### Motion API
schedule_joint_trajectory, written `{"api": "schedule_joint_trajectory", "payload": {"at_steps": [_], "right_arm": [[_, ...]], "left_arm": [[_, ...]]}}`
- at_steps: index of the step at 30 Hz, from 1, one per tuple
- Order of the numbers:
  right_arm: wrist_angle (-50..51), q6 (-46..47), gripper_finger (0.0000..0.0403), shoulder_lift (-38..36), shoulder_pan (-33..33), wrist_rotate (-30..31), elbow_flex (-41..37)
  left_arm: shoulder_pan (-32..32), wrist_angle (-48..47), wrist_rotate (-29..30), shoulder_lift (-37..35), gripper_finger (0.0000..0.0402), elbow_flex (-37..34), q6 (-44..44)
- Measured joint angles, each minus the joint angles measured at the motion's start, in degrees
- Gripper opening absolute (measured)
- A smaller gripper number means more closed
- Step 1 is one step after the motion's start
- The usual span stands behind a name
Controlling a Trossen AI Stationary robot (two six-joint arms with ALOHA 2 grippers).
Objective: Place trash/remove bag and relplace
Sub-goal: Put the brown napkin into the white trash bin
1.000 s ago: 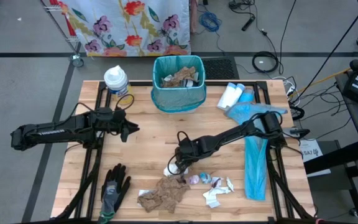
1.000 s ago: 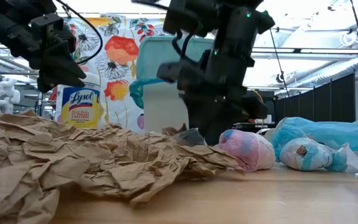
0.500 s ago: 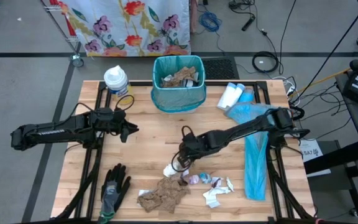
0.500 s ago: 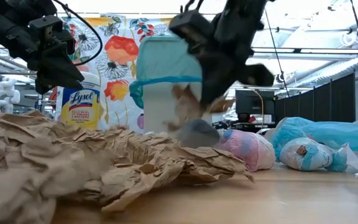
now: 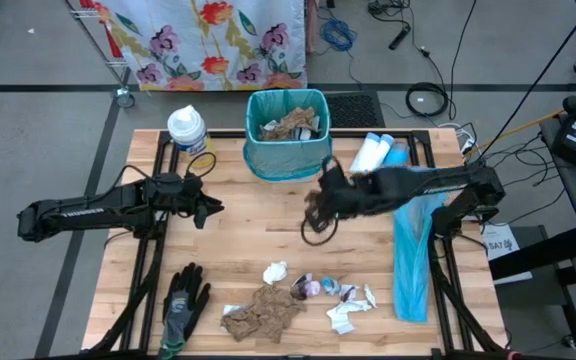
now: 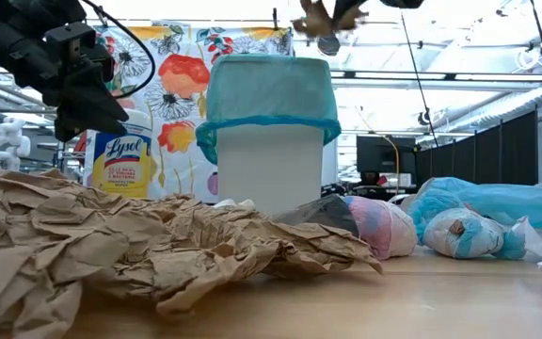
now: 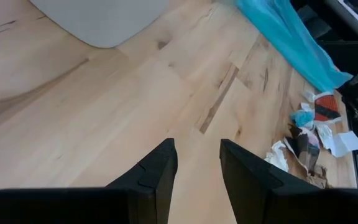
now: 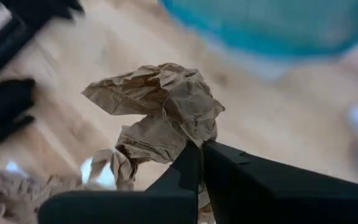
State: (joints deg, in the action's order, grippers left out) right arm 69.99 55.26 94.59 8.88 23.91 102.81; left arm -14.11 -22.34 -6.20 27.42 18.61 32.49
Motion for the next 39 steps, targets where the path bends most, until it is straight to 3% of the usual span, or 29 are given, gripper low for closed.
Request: {"api": "schedule_joint_trajectory", "payload": {"at_steps": [6, 10, 14, 20, 25, 31, 39], "right_arm": [[-1.4, -17.4, 0.0000, 1.1, -7.2, 3.2, 12.1], [-5.6, -27.3, 0.0000, 1.2, -13.9, 2.9, 15.5], [-11.5, -36.1, 0.0000, 1.4, -21.0, -3.1, 15.8], [-15.1, -40.8, 0.0004, 4.4, -29.6, -9.0, 15.8], [-15.4, -46.2, 0.0029, 7.5, -33.7, -9.0, 15.8], [-15.4, -50.6, 0.0085, 10.4, -35.2, -9.4, 15.8], [-14.7, -53.7, 0.0145, 8.6, -35.6, -15.1, 15.8]], "left_arm": [[1.7, 1.1, -1.3, 0.0, 0.0127, 1.6, 0.1], [3.8, 3.4, 0.6, 2.8, 0.0127, 2.8, 1.5], [6.5, 7.3, 1.8, 5.1, 0.0127, 2.8, 3.8], [11.8, 9.0, 1.9, 10.8, 0.0127, 3.6, 7.8], [15.9, 7.8, 4.8, 16.0, 0.0127, 9.1, 7.4], [19.3, -0.4, 9.8, 22.0, 0.0127, 18.7, 6.0], [23.8, -9.0, 10.2, 30.4, 0.0127, 29.7, 9.4]]}}
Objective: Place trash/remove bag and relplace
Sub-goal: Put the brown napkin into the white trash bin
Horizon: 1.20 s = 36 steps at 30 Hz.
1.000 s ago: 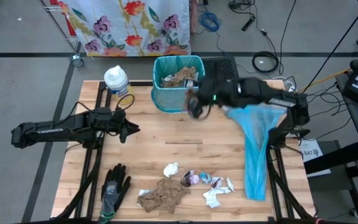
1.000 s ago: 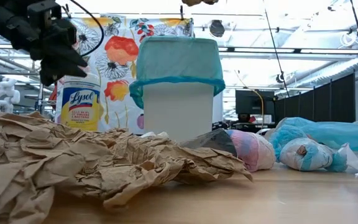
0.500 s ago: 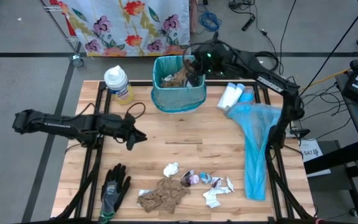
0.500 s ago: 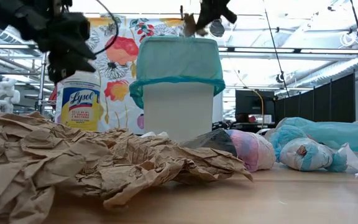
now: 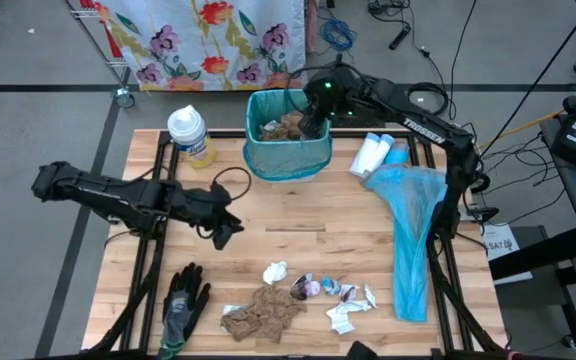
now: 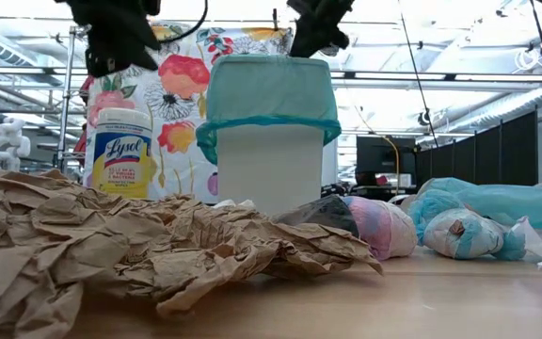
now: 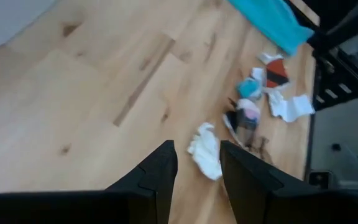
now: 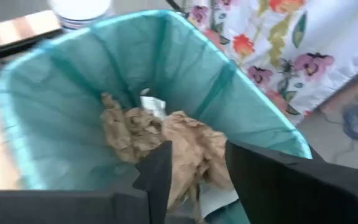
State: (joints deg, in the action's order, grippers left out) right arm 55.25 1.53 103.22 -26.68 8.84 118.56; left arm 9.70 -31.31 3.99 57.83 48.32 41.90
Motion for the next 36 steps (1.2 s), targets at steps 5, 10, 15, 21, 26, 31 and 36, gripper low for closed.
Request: {"api": "schedule_joint_trajectory", "payload": {"at_steps": [5, 10, 15, 21, 26, 31, 36], "right_arm": [[4.5, 3.9, 0.0152, -3.2, 0.9, -4.6, 0.0], [14.0, 7.0, 0.0152, -6.3, 5.9, -4.6, 0.0], [21.0, 15.0, 0.0152, -7.4, 16.4, -1.0, 0.0], [21.8, 29.9, 0.0152, -7.1, 33.9, 11.4, -2.3], [7.0, 41.9, 0.0148, -7.9, 46.5, 16.6, -15.7], [-16.1, 52.6, 0.0127, -9.6, 54.4, 16.5, -33.8], [-31.1, 60.2, 0.0117, -10.2, 60.1, 17.2, -45.6]], "left_arm": [[3.9, -5.8, -0.1, 6.2, 0.0127, 7.0, 1.6], [8.9, -13.8, -0.3, 13.3, 0.0127, 14.6, 2.9], [14.2, -17.7, -0.3, 19.5, 0.0127, 19.8, 3.0], [22.7, -18.8, 0.6, 23.5, 0.0127, 20.5, 7.7], [32.4, -18.6, 9.1, 23.7, 0.0127, 20.5, 14.2], [38.7, -17.9, 12.6, 24.0, 0.0127, 20.4, 18.2], [39.6, -14.9, 12.3, 27.4, 0.0127, 19.5, 16.0]]}}
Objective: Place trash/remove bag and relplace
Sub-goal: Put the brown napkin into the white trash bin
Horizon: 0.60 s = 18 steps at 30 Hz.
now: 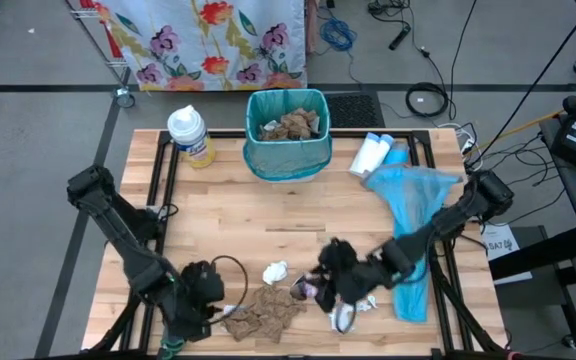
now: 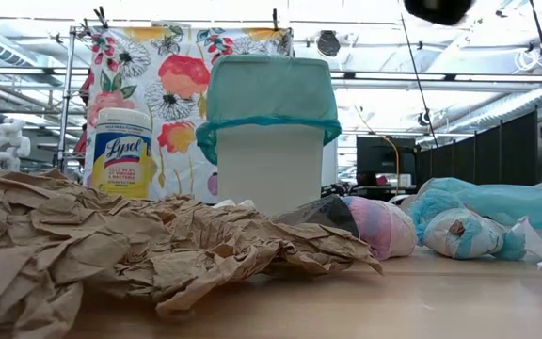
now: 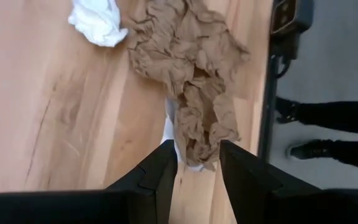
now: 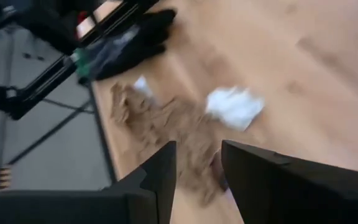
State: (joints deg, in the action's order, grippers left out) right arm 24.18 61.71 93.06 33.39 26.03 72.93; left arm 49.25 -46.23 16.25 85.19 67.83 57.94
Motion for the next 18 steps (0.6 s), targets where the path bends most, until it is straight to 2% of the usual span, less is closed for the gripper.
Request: {"api": "schedule_joint_trajectory", "payload": {"at_steps": [5, 11, 18], "right_arm": [[-5.9, 7.5, 0.0116, 0.0, 5.1, 4.3, -5.7], [-6.2, 13.7, 0.0116, 0.0, 9.8, 7.9, -6.0], [-6.0, 15.9, 0.0116, 0.0, 13.2, 13.3, -6.0]], "left_arm": [[-0.3, 2.6, -3.2, 4.0, 0.0127, 0.0, -2.7], [-0.8, 10.4, -7.5, 7.9, 0.0127, 0.0, -7.7], [-3.0, 11.3, -9.8, 11.8, 0.0127, 0.0, -7.9]]}}
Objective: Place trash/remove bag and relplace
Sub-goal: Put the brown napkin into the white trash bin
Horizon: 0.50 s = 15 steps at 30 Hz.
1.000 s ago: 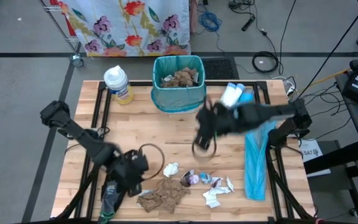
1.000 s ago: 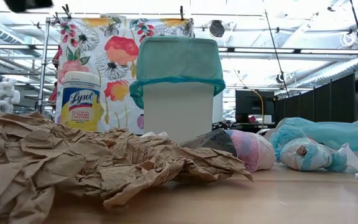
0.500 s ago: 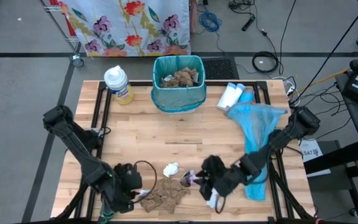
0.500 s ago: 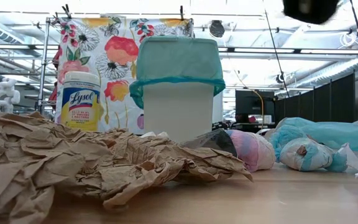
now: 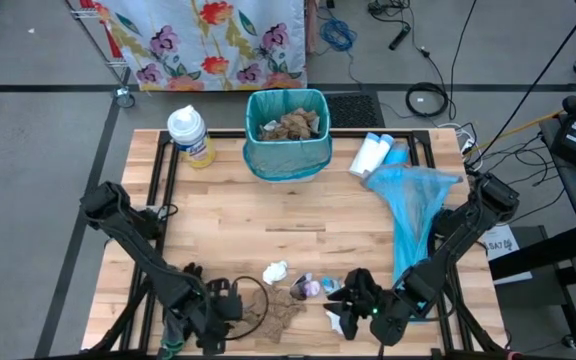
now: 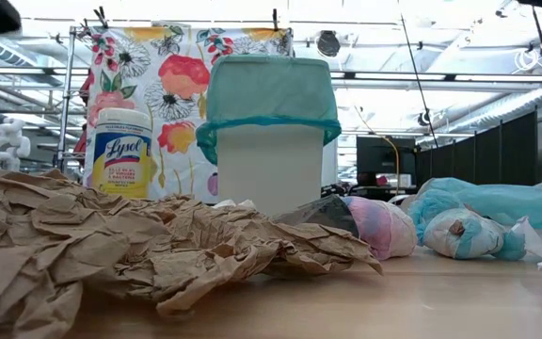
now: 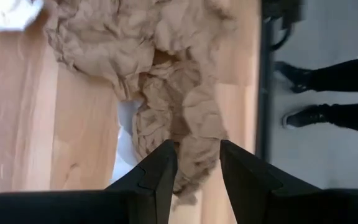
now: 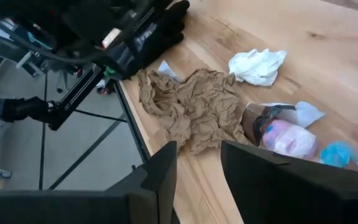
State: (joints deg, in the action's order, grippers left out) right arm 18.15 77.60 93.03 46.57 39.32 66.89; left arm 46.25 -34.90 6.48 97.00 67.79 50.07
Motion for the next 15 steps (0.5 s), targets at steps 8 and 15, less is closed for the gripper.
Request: {"api": "schedule_joint_trajectory", "payload": {"at_steps": [8, 15], "right_arm": [[1.5, -0.7, 0.0116, 0.2, 1.3, 2.2, 0.0], [8.0, 1.5, 0.0116, 1.8, 3.1, 10.1, 0.0]], "left_arm": [[-2.6, 3.3, -7.3, 6.3, 0.0126, 0.0, 0.4], [-4.3, 5.9, -11.0, 9.5, 0.0018, 1.5, 2.2]]}}
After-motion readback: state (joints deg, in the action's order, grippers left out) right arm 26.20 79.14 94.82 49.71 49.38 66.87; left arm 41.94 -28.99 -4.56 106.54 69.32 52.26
